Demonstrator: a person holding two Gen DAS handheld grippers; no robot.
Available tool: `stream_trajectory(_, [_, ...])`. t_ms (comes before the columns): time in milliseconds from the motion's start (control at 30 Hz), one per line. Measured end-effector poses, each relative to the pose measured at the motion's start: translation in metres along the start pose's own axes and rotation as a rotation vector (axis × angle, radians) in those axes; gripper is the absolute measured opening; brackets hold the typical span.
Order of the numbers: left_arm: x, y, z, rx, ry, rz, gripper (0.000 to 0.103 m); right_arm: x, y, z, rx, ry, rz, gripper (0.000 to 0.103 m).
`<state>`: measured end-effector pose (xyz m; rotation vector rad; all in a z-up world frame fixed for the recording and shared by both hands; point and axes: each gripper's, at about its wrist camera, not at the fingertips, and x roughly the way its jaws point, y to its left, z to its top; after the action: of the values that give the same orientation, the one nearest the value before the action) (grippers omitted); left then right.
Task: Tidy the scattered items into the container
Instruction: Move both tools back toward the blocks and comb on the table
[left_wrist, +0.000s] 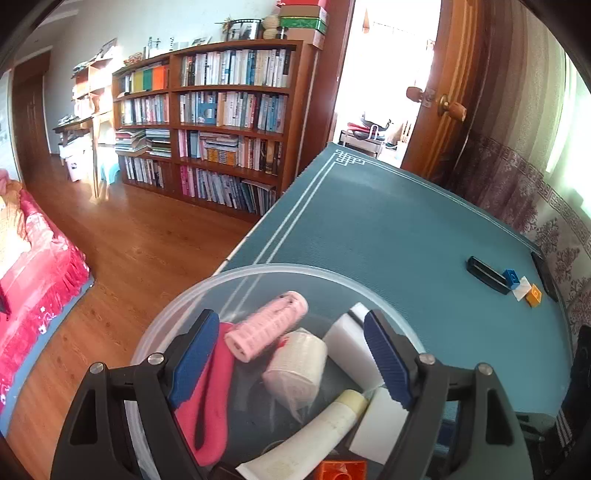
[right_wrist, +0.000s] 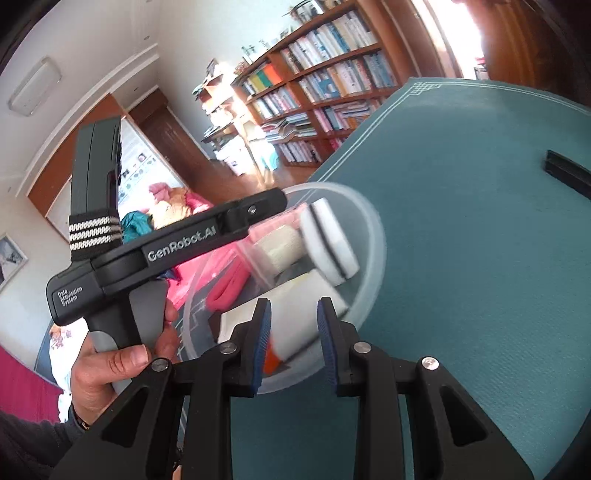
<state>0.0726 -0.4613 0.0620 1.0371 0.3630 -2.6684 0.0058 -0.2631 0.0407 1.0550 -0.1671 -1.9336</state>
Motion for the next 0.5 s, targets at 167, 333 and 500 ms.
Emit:
stream_trajectory(167, [0.009, -0.036, 0.001, 0.067, 0.022, -0.049, 0.084, -0.041, -0.041, 0.007, 0.079, -0.097, -0.111, 0.045])
stream_trajectory(333, [0.018, -0.071, 0.0, 0.131, 0.047, -0.091, 0.084, -0.073, -0.094, 0.015, 0.18, -0.156, -0.288, 0.045])
stream_trajectory(500, [0.027, -0.109, -0.001, 0.193, 0.071, -0.127, 0.084, -0.11, -0.159, 0.015, 0.319, -0.214, -0.462, 0.045])
